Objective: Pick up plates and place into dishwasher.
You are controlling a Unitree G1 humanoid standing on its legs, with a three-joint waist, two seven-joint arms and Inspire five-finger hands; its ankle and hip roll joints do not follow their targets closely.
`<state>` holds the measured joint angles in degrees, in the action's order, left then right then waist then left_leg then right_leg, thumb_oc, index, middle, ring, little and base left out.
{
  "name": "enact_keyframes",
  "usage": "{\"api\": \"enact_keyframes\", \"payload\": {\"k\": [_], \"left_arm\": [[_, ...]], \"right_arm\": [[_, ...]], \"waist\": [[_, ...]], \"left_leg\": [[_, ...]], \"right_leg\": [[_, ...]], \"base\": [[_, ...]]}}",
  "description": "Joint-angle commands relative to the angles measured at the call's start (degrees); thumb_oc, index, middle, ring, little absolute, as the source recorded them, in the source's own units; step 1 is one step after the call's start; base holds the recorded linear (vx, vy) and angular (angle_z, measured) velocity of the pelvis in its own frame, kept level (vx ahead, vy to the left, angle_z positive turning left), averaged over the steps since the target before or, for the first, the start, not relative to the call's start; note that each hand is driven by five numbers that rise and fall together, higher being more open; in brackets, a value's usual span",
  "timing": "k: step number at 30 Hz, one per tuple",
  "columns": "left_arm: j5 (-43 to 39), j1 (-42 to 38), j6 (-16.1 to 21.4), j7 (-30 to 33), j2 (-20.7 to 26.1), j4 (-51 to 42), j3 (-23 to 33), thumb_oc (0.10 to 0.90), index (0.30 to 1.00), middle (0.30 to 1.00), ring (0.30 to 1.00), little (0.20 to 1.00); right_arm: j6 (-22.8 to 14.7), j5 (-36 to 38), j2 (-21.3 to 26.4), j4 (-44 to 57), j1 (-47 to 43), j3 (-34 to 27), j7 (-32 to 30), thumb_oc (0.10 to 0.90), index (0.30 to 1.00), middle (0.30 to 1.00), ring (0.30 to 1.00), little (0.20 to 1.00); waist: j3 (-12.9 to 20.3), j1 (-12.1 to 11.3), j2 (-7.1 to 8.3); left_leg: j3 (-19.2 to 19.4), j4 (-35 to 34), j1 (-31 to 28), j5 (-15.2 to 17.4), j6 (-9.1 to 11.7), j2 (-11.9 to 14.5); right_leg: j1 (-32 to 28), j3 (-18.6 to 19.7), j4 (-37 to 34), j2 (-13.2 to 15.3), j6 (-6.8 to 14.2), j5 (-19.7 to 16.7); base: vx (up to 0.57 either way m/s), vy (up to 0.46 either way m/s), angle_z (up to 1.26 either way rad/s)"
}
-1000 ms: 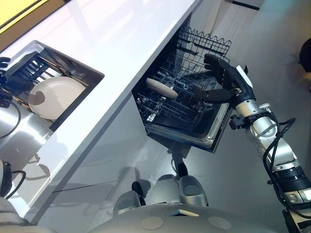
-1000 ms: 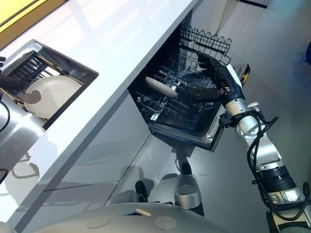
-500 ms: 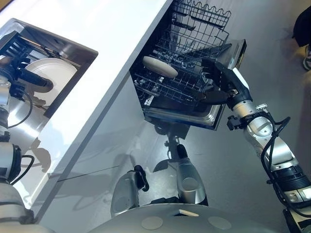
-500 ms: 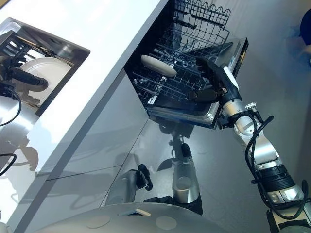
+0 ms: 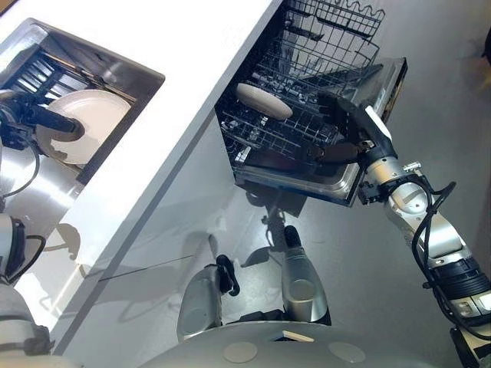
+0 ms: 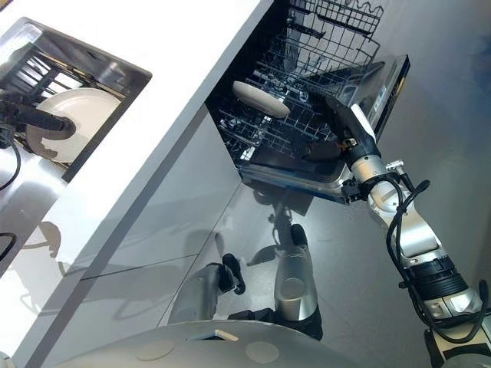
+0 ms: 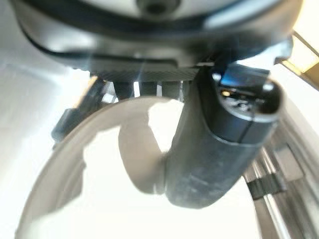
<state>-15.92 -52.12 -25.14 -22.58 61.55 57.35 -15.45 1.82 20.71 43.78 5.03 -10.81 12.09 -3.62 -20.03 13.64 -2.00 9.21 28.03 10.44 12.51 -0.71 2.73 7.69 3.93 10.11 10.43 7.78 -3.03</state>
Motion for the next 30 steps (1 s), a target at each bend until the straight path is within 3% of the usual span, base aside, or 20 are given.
{"api": "enact_keyframes", "payload": {"k": [1, 4, 13, 15, 18, 20, 24, 26, 30], "left_arm": [[-8.59, 5.49, 0.05, -4.03, -1.28, -6.31, 1.29, 0.100, 0.300, 0.300, 0.300, 0.200], [-11.53, 6.50, 1.60, -1.45, -2.22, -8.26, 2.86, 0.100, 0.300, 0.300, 0.300, 0.200], [-12.31, 4.60, 17.38, 10.79, -1.75, -15.60, 5.69, 0.100, 0.300, 0.300, 0.300, 0.200], [-13.18, 3.88, 18.17, 13.00, -1.51, -17.14, 5.97, 0.100, 0.300, 0.300, 0.300, 0.200], [-9.55, 3.60, 22.64, 20.09, -1.02, -19.61, 7.22, 0.100, 0.300, 0.300, 0.300, 0.200], [-3.46, 5.33, 27.87, 26.63, -0.12, -21.65, 9.03, 0.100, 0.300, 0.300, 0.300, 0.200], [-3.90, 11.17, 29.78, 30.89, -0.13, -29.58, 14.36, 0.100, 0.300, 0.300, 0.300, 0.200], [-4.80, 14.63, 31.69, 33.83, -1.85, -35.42, 18.19, 0.100, 0.300, 0.300, 0.300, 0.200], [-3.10, 16.99, 33.52, 35.41, -3.71, -42.67, 20.24, 0.100, 0.300, 0.300, 0.300, 0.200]], "right_arm": [[-5.42, -1.47, 0.35, 3.33, -4.86, -6.09, -1.32, 0.800, 0.900, 0.900, 0.900, 0.900], [-5.75, -1.51, -0.39, 2.87, -4.68, -6.27, -1.13, 0.800, 0.900, 0.900, 0.900, 0.900], [-9.91, -2.01, -1.64, 2.97, -5.55, -6.70, -3.89, 0.800, 0.900, 0.900, 0.900, 0.900], [-10.87, -2.86, -1.66, 2.72, -5.97, -7.13, -4.67, 0.800, 0.900, 0.900, 0.900, 0.900], [-13.27, -3.03, -1.43, 2.38, -6.88, -8.14, -6.36, 0.800, 0.900, 0.900, 0.900, 0.900], [-14.44, -0.25, -0.99, 3.15, -7.72, -9.82, -6.63, 0.800, 0.900, 0.900, 0.900, 0.900], [-15.51, 5.88, -1.64, 4.51, -8.03, -12.63, -4.22, 0.800, 0.900, 0.900, 0.900, 0.900], [-14.71, 12.76, -3.02, 5.67, -9.59, -13.64, 0.85, 0.800, 0.900, 0.900, 0.900, 0.900], [-14.37, 15.99, -4.37, 7.84, -12.32, -13.27, 4.88, 0.800, 0.900, 0.900, 0.900, 0.900]], "waist": [[3.09, -1.26, -2.44], [3.79, -1.62, -2.57], [7.85, -3.25, -2.71], [8.43, -3.56, -2.59], [9.81, -4.23, -2.18], [10.82, -4.81, -1.64], [11.87, -5.70, -0.87], [12.72, -6.33, -0.43], [13.77, -6.97, -0.06]], "left_leg": [[3.89, -27.07, -12.70, -8.39, -2.03, -6.50], [3.65, -27.32, -13.26, -8.45, -1.96, -6.39], [2.32, -28.50, -15.33, -8.77, -1.71, -5.84], [2.11, -28.69, -15.53, -8.88, -1.61, -5.75], [1.68, -29.28, -16.04, -8.95, -1.55, -5.59], [1.45, -29.75, -16.28, -9.12, -1.34, -5.50], [0.99, -30.16, -16.57, -9.35, -1.02, -5.27], [0.70, -30.41, -16.83, -9.48, -0.67, -4.83], [0.17, -30.56, -16.90, -9.89, -0.03, -4.22]], "right_leg": [[1.54, -1.98, -0.06, -6.15, 1.06, -1.16], [0.95, -2.56, -0.16, -6.17, 1.04, -0.70], [-2.59, -4.11, -1.67, -7.28, 1.06, 2.88], [-3.25, -4.31, -1.87, -7.54, 0.97, 3.44], [-4.56, -4.73, -2.60, -7.94, 0.61, 4.13], [-5.39, -5.10, -3.26, -8.25, 0.25, 4.35], [-6.42, -5.60, -3.91, -8.66, -0.33, 4.75], [-7.26, -6.23, -4.31, -8.99, -0.89, 5.22], [-8.21, -6.96, -4.83, -9.50, -1.66, 5.70]], "base": [[-0.02, -0.067, -0.01], [-0.01, -0.072, 0.01], [-0.02, -0.126, 0.05], [-0.02, -0.135, 0.01], [-0.05, -0.181, 0.02], [-0.08, -0.191, -0.04], [-0.06, -0.138, 0.00], [-0.08, -0.161, -0.02], [-0.07, -0.150, 0.00]]}}
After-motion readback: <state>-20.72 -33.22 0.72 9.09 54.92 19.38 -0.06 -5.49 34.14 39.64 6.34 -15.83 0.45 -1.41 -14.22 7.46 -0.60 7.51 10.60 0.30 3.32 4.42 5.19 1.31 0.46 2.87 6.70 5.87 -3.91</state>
